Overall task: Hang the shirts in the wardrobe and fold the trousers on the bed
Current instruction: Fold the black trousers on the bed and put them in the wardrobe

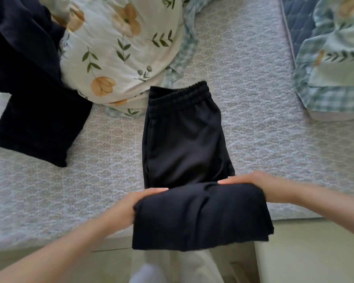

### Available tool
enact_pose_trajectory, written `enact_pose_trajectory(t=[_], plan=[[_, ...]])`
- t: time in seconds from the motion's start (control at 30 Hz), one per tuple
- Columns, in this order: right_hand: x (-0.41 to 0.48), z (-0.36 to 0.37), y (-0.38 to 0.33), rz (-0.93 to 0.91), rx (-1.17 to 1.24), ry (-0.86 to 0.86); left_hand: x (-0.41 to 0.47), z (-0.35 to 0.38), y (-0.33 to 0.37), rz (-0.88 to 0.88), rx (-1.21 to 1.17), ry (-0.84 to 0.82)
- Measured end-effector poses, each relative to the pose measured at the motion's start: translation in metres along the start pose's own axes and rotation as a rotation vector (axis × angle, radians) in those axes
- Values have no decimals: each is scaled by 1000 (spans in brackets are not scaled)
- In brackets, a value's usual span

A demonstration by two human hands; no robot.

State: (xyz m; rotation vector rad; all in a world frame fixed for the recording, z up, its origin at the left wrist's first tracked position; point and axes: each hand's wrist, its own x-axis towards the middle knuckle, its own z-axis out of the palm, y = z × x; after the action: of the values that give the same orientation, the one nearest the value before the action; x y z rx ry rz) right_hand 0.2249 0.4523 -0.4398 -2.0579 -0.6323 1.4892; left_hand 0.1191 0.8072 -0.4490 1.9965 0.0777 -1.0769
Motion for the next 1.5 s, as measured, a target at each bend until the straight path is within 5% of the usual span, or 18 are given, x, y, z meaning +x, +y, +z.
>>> enact_pose_trajectory(t=[0.1,0.2,0.3,0.43,0.67,0.83,1.07,1.17,1.27,1.5], plan=[[15,-21,-3,245,323,225,20,-26,10,-396,-484,208],[34,-45,-11,352,504,398,39,-51,26,-403,-736,309],[52,-50,-18,378,709,381,46,-54,26,-375,-734,337],[57,-41,-11,392,670,301,47,-44,13,-423,-848,310],[36,-12,-8,351,732,401,25,-10,2,-296,-734,338],[30,-9,-7,380,710,353,22,-6,0,-327,-662,331],[45,-62,-26,247,540,701,51,-61,4,-256,-785,569],[67,-86,-31,179,231,791,73,-86,12,-197,-854,580],[84,-111,-31,131,-67,712,88,-101,26,-121,-827,636],[95,-174,-46,101,58,609,116,-129,48,-14,-677,759]])
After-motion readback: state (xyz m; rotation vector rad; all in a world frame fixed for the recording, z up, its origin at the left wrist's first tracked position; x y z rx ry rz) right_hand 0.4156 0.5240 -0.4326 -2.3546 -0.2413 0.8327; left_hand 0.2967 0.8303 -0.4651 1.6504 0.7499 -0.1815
